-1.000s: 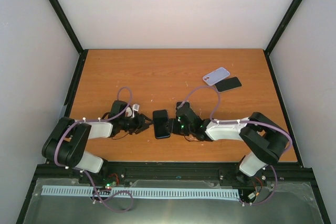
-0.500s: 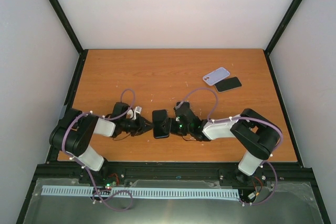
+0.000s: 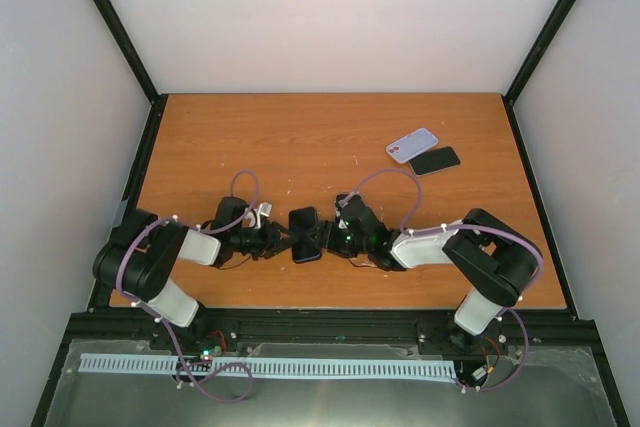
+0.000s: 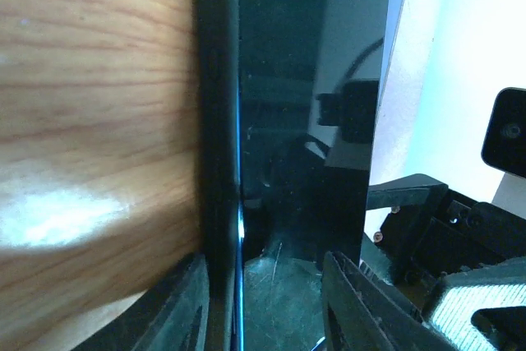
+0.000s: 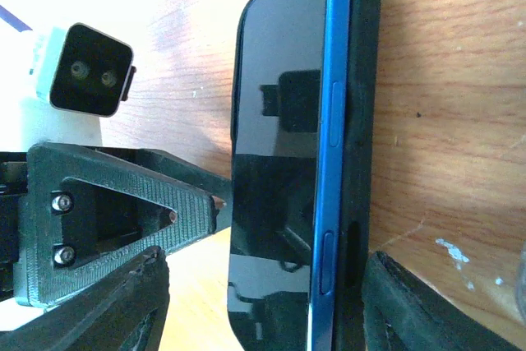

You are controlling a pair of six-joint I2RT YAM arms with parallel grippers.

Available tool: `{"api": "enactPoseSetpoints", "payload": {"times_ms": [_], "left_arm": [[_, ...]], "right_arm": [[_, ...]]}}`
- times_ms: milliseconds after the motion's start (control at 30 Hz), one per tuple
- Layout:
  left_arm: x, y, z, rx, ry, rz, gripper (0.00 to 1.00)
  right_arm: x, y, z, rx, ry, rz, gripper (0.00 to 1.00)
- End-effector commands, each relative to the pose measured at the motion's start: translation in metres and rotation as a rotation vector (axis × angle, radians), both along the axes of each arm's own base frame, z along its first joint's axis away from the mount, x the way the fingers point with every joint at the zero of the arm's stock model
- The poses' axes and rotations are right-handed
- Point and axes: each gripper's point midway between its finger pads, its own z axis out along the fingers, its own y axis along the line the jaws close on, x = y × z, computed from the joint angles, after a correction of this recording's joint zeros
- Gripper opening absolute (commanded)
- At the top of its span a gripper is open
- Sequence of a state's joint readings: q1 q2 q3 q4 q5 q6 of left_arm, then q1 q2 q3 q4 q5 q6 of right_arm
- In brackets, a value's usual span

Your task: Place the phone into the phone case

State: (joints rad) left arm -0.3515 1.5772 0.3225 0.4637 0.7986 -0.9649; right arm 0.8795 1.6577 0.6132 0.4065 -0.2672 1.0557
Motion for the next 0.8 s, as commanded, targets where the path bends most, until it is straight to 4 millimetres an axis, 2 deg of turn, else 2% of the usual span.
{"api": "enactPoseSetpoints", "payload": {"times_ms": [0, 300, 600, 700, 767], "left_arm": [[-0.02, -0.012, -0.001, -0.022, 0.036, -0.065, 0.42], [-0.027, -0.006, -0.005, 0.018, 0.017, -0.069, 0.52], [-0.03, -0.002, -0.006, 0.044, 0.01, -0.064, 0.52], [-0.029, -0.001, -0.006, 0.054, 0.009, -0.062, 0.52], [-0.029, 0.0, -0.006, 0.057, 0.011, -0.059, 0.52]], "right_arm": [[-0.006, 0.029, 0.065, 0.255, -0.092, 0.08, 0.64], [-0.014, 0.029, 0.067, 0.308, -0.084, 0.1, 0.65], [-0.016, 0.032, 0.055, 0.296, -0.058, 0.116, 0.65], [-0.015, 0.031, 0.05, 0.258, -0.06, 0.115, 0.61], [-0.013, 0.028, 0.046, 0.237, -0.064, 0.104, 0.55]]}}
